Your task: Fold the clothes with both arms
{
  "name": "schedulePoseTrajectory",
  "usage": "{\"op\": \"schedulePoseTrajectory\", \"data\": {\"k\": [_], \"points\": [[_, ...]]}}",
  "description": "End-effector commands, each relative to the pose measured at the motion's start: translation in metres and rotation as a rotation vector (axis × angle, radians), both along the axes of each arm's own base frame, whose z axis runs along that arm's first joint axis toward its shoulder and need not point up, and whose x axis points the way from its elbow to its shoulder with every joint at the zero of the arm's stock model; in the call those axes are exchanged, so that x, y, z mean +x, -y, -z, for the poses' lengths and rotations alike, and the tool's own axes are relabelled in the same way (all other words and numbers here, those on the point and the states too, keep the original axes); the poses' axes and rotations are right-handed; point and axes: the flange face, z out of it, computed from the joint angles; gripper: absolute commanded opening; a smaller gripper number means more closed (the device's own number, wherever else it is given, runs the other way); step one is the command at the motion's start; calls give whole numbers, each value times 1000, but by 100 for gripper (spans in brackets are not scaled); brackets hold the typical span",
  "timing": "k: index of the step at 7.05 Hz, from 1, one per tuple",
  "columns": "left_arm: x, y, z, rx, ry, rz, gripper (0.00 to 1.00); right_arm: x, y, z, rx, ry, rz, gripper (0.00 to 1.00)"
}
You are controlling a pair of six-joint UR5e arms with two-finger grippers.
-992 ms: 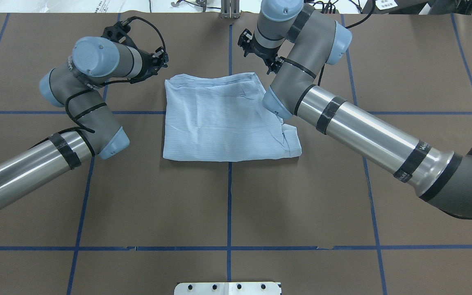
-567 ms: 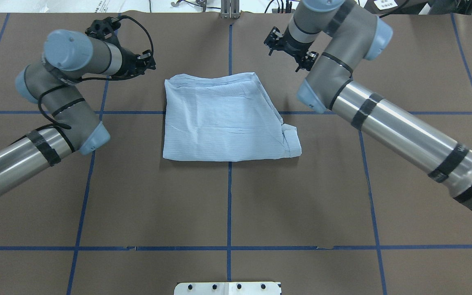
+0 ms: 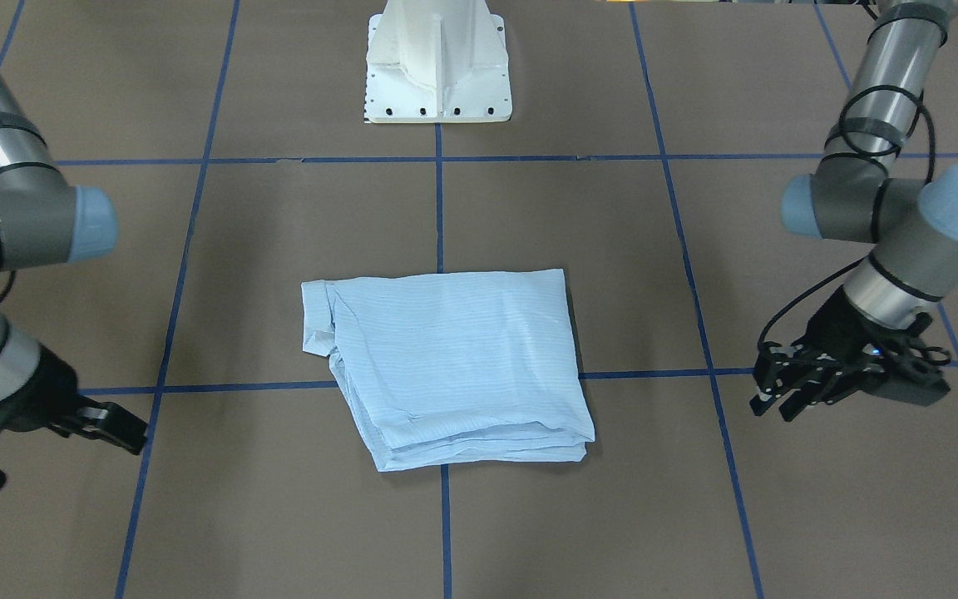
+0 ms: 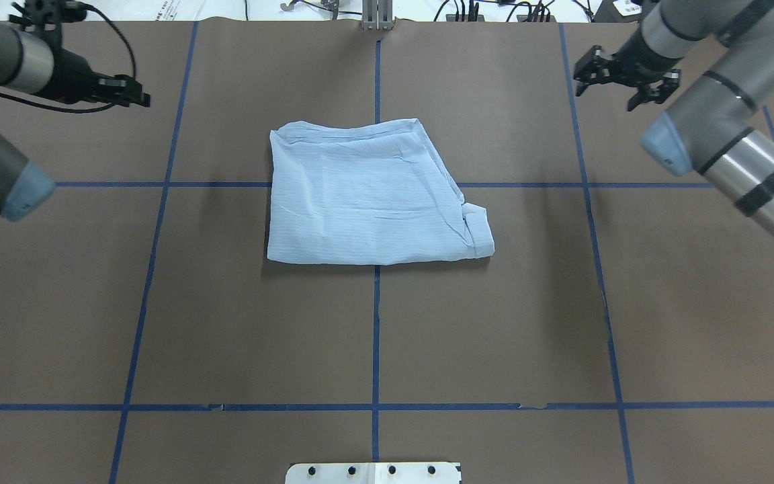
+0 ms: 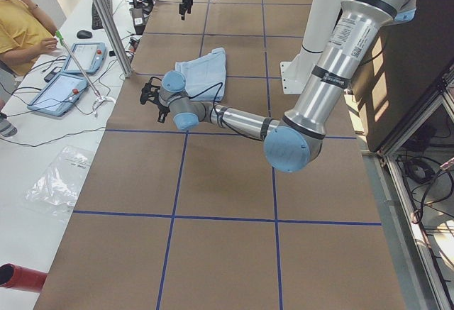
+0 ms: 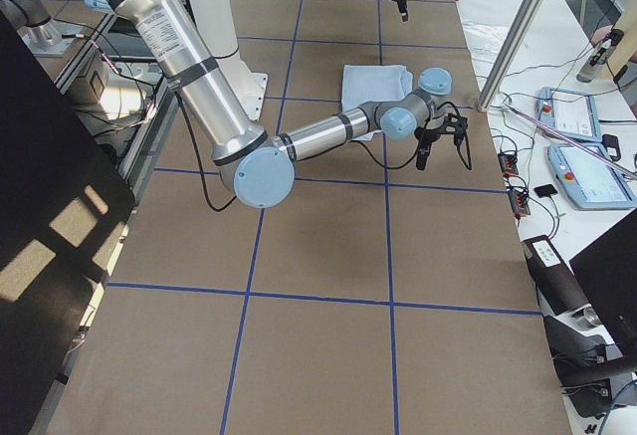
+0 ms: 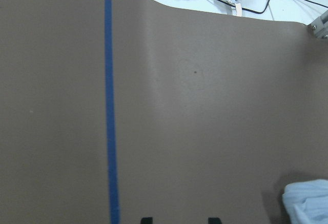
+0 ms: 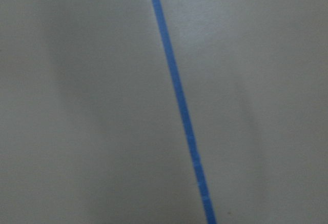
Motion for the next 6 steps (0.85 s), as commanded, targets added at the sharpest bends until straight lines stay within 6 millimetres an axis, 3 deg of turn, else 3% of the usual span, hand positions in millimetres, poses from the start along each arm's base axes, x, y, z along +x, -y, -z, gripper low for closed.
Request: {"op": "schedulePoseTrajectory", "data": {"k": [1, 2, 3, 4, 6], "points": [[-116, -28, -73, 107, 71, -100, 100, 126, -34, -80, 86, -6, 86, 100], [-168, -39, -103, 163, 113, -125, 100, 167, -65, -113, 107, -11, 116, 100], [-204, -51, -128, 171, 149, -134, 100, 205, -103, -147, 120, -33, 143, 100], [-216, -70, -156, 176, 183, -159, 100, 228, -133, -169, 113, -48, 153, 100], [-256, -70, -165, 95, 195, -104, 100, 241, -142, -173, 107, -51, 136, 100]]}}
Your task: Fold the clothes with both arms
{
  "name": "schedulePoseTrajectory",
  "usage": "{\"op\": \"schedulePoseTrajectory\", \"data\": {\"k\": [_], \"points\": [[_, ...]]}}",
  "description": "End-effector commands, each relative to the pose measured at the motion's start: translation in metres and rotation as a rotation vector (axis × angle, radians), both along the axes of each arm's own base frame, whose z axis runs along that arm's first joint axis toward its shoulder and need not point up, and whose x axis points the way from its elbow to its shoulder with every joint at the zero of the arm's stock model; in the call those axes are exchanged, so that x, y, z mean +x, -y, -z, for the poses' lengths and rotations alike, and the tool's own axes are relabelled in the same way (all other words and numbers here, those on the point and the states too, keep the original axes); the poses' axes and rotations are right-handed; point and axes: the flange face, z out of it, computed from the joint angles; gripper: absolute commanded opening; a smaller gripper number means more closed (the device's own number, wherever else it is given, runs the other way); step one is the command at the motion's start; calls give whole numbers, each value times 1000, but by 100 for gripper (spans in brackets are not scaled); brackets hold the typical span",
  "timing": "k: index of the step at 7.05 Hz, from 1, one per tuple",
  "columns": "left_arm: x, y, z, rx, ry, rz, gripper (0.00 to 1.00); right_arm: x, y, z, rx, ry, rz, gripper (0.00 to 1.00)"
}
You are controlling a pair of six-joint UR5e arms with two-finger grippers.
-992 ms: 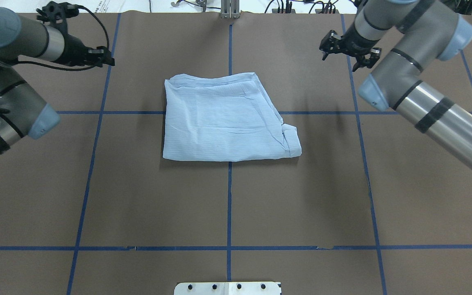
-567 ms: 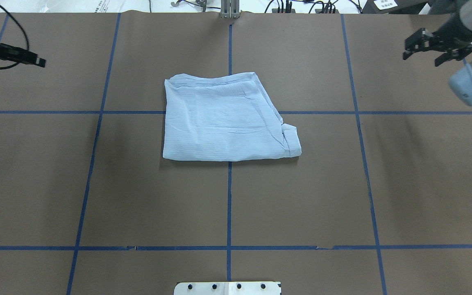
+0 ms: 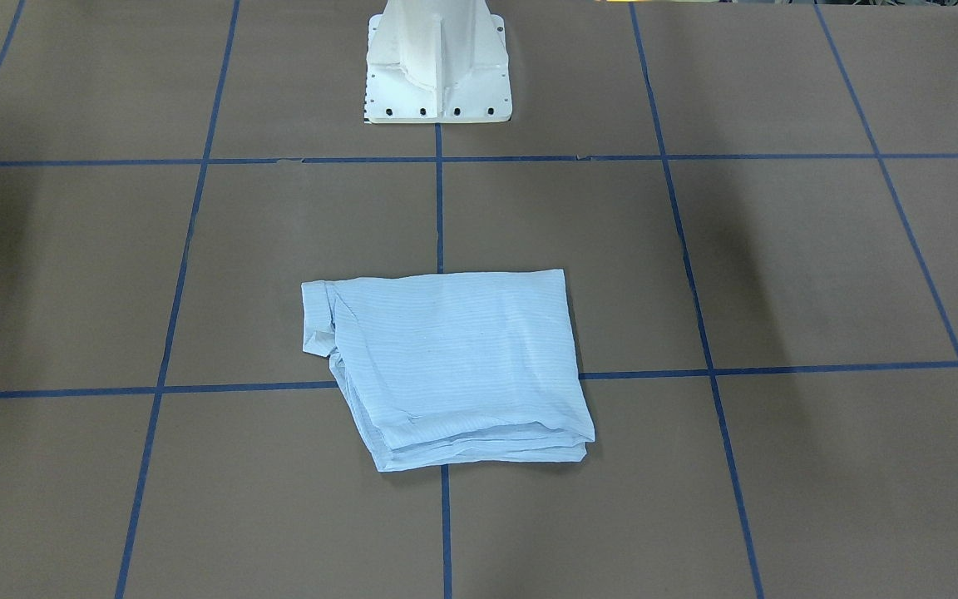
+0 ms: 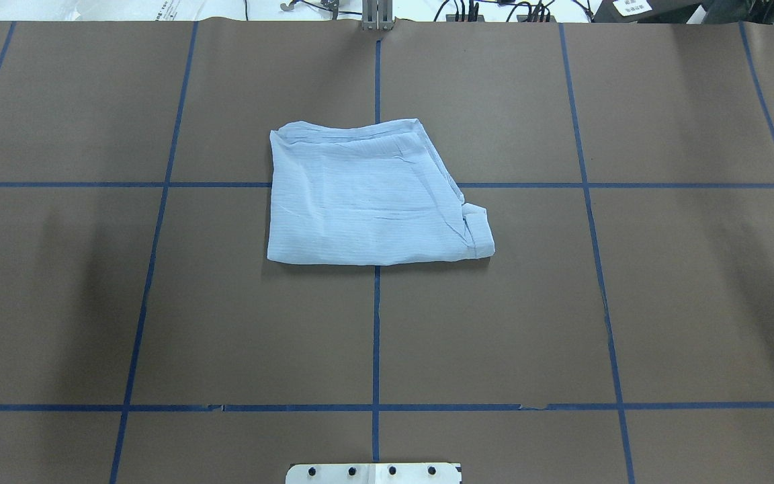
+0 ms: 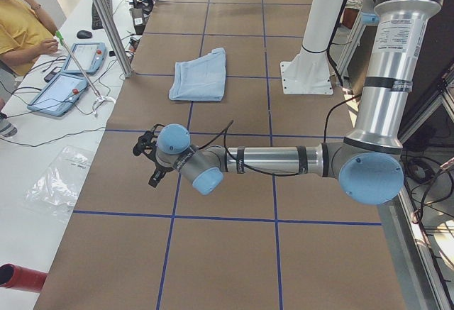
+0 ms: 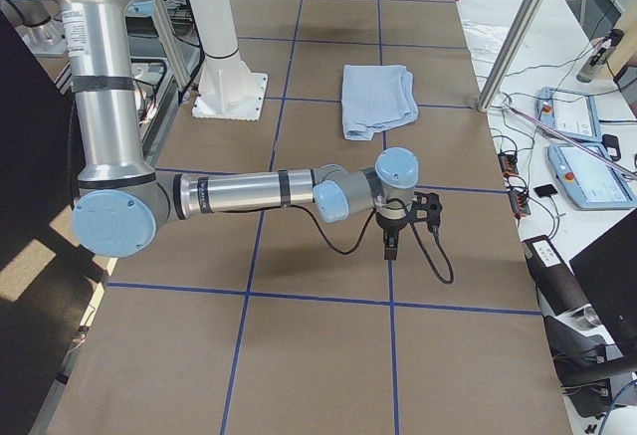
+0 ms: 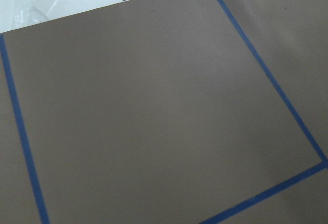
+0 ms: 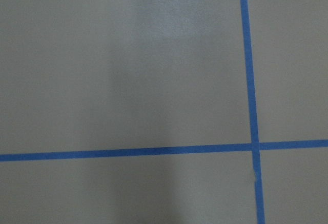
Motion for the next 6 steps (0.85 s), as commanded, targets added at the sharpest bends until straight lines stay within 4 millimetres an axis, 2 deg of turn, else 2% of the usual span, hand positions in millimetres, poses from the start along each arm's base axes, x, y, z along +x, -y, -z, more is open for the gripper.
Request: {"op": "schedulePoseTrajectory", "data": {"k": [1, 2, 3, 4, 5, 6], "points": [[-35, -4, -1, -81, 21, 19, 100, 7, -12, -10, -7, -6, 5, 100], [-45, -6, 26, -200, 28, 29, 100, 9, -13, -13, -26, -15, 18, 100], [-47, -25, 35, -245, 44, 13, 100, 18, -15, -15, -19, -26, 50, 100], [-50, -68, 19, -272, 48, 13, 100, 24, -17, -13, -11, -39, 84, 100], [-51, -79, 22, -266, 52, 15, 100, 30, -20, -13, -10, -53, 112, 100], [-50, -81, 21, -267, 53, 16, 100, 34, -22, -15, 4, -61, 137, 100]]}}
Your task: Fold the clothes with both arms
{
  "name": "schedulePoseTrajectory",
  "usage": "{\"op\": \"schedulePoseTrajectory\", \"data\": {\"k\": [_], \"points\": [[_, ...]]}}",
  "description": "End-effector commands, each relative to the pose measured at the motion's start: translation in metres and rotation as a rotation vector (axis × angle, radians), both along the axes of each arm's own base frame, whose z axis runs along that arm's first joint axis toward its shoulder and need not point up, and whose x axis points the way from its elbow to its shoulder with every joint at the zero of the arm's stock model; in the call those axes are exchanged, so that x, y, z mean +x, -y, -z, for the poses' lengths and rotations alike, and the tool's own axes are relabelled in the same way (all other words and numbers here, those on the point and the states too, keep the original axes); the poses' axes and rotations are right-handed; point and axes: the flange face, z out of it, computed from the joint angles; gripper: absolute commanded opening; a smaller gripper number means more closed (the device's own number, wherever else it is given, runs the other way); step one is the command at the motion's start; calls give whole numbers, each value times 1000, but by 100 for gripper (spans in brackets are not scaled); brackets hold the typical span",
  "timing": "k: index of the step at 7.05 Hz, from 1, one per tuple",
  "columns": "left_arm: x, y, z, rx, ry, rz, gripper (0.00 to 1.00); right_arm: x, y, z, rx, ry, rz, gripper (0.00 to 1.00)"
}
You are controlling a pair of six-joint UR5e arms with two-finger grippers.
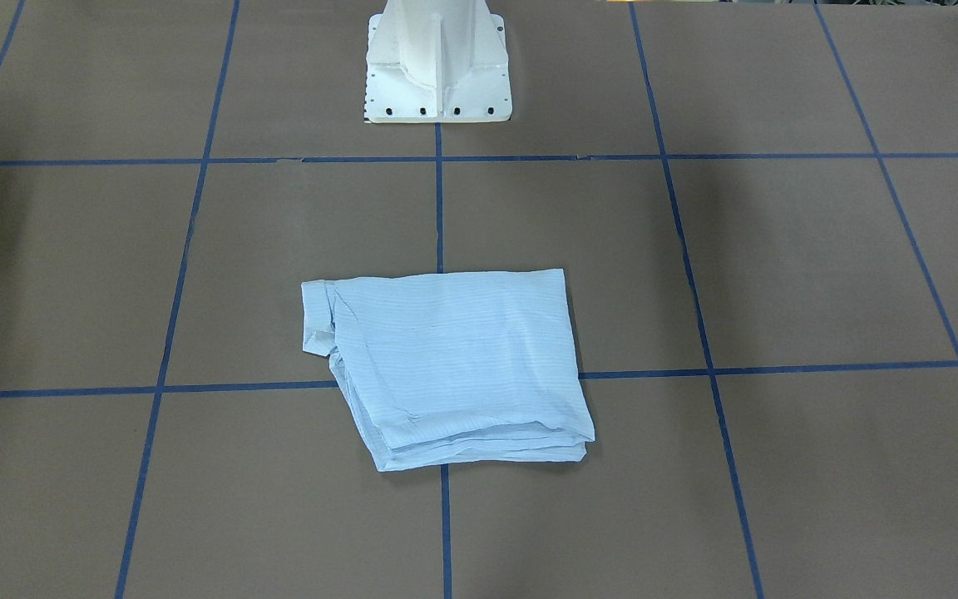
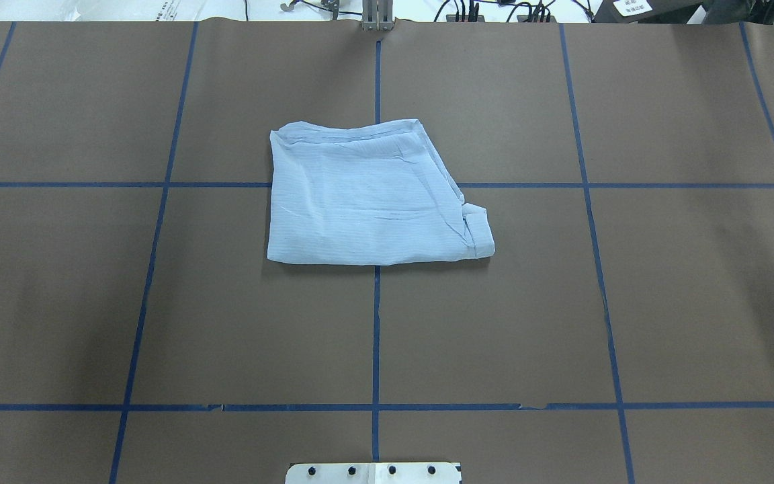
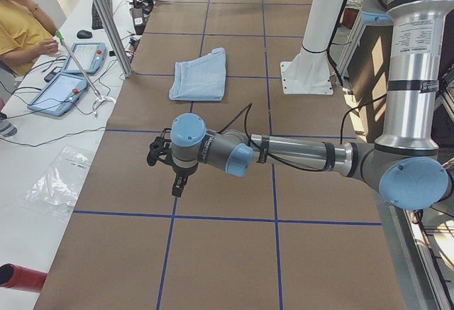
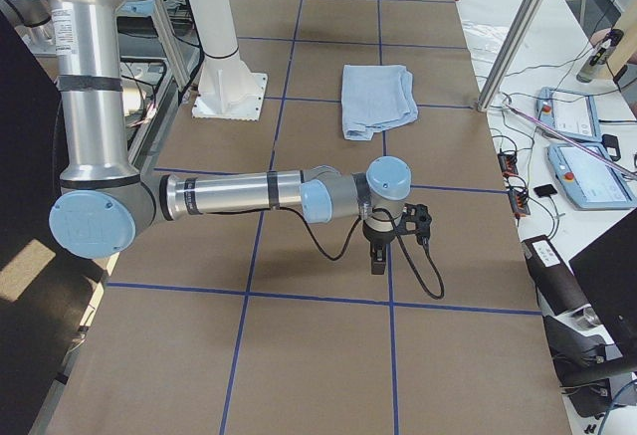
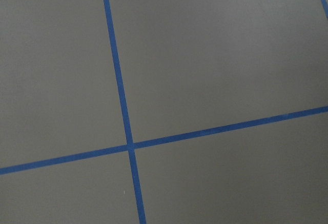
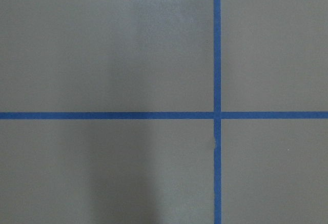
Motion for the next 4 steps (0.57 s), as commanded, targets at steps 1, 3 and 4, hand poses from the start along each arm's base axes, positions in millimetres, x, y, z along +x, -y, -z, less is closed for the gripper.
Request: {"op": "schedulePoseTrajectory", "data": {"k": [1, 3, 4], "points": [[-1, -20, -7, -15, 2, 2, 100, 4, -4, 0, 13, -14, 62, 100], [-2, -31, -1, -5, 3, 1, 100, 4, -12, 1, 19, -28, 81, 100], [-2, -31, 2, 2, 4, 3, 100, 1, -12, -2, 15, -31, 87, 100]]}}
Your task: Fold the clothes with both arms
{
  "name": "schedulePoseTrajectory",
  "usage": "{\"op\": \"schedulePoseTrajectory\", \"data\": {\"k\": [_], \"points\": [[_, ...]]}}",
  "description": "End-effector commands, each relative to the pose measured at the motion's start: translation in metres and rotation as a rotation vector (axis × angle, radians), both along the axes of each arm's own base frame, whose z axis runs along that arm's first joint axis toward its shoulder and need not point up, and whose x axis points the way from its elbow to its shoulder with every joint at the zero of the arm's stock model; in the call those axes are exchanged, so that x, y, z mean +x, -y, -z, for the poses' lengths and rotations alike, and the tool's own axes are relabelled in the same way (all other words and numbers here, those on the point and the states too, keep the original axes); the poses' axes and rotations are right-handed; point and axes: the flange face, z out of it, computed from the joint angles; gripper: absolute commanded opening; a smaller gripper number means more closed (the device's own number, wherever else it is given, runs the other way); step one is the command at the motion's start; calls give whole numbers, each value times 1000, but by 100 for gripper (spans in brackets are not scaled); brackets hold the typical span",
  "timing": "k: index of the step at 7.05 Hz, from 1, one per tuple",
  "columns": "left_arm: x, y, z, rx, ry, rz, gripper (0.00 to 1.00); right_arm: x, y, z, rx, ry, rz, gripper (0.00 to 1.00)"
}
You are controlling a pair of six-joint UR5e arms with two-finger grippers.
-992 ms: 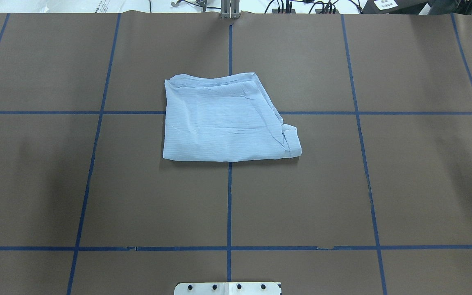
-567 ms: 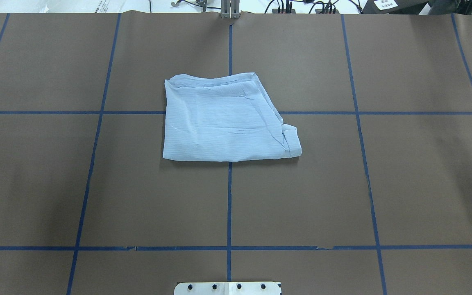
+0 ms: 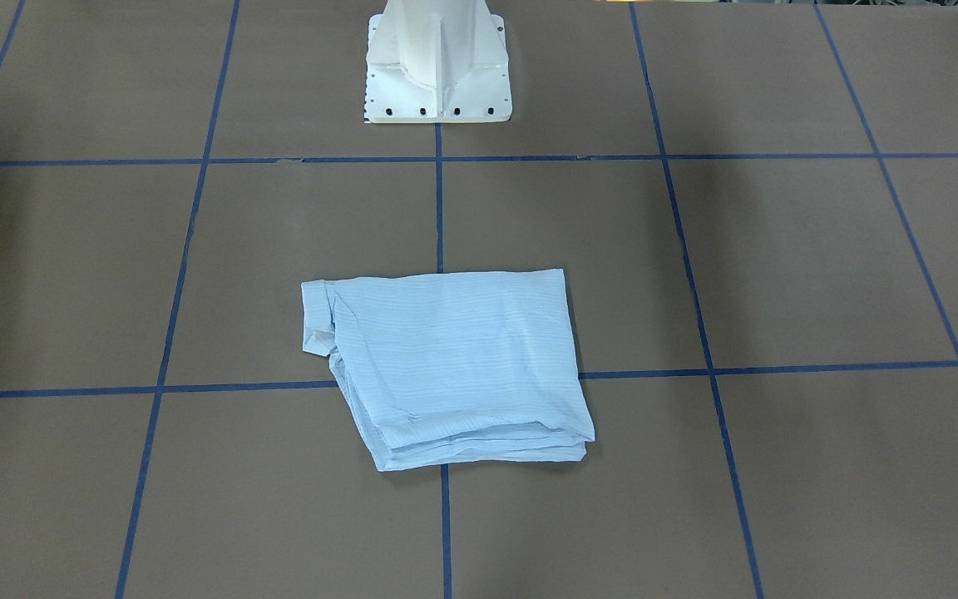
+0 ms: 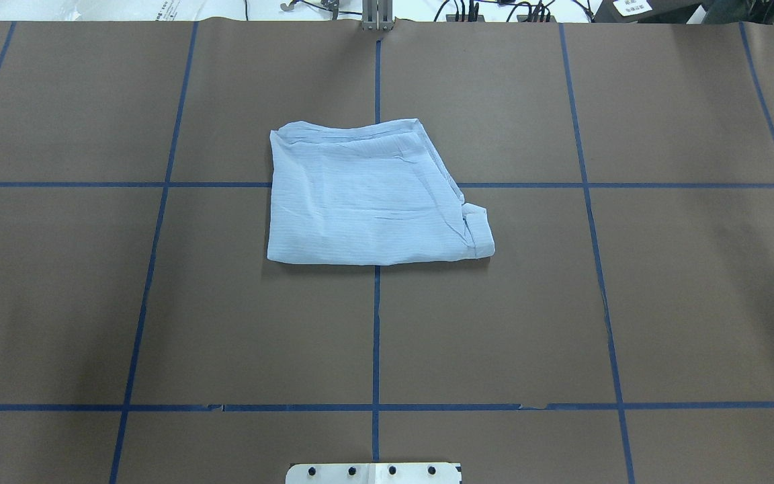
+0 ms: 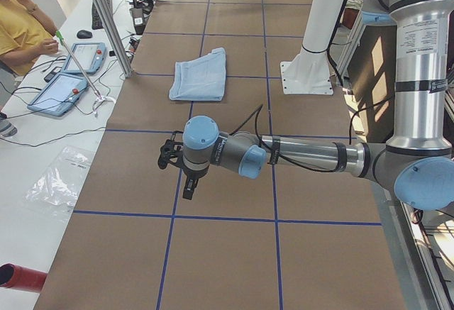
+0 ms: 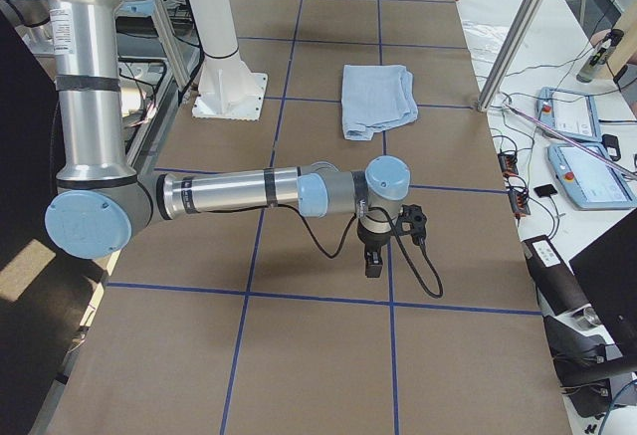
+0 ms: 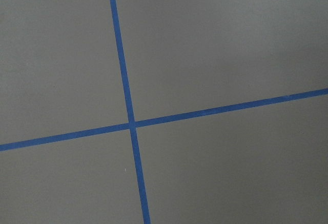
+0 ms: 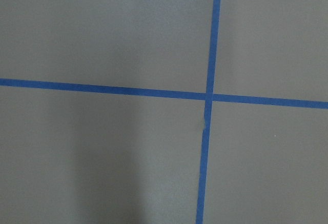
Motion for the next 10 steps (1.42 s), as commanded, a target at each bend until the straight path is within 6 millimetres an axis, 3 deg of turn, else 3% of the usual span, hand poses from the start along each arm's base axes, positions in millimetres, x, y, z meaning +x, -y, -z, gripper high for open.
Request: {"op": "schedulePoseTrajectory", "data": {"k": [1, 2, 4, 6, 8, 10], "points": [[0, -4, 5, 9, 3, 1, 100, -2, -3, -3, 3, -4, 16, 100], [0, -6, 4, 12, 3, -1, 100, -1, -4, -4, 2, -5, 16, 100], [0, -6, 14, 21, -5, -2, 100, -2, -13, -27, -29, 3, 16, 100], [4, -4, 25, 38, 1, -1, 100, -2, -13, -24, -19, 9, 17, 100], [4, -10, 8, 6, 5, -4, 100, -1, -13, -17, 1, -3, 18, 100], [4, -8, 16, 26, 3, -6, 100, -1, -13, -17, -7, -6, 10, 100]]}}
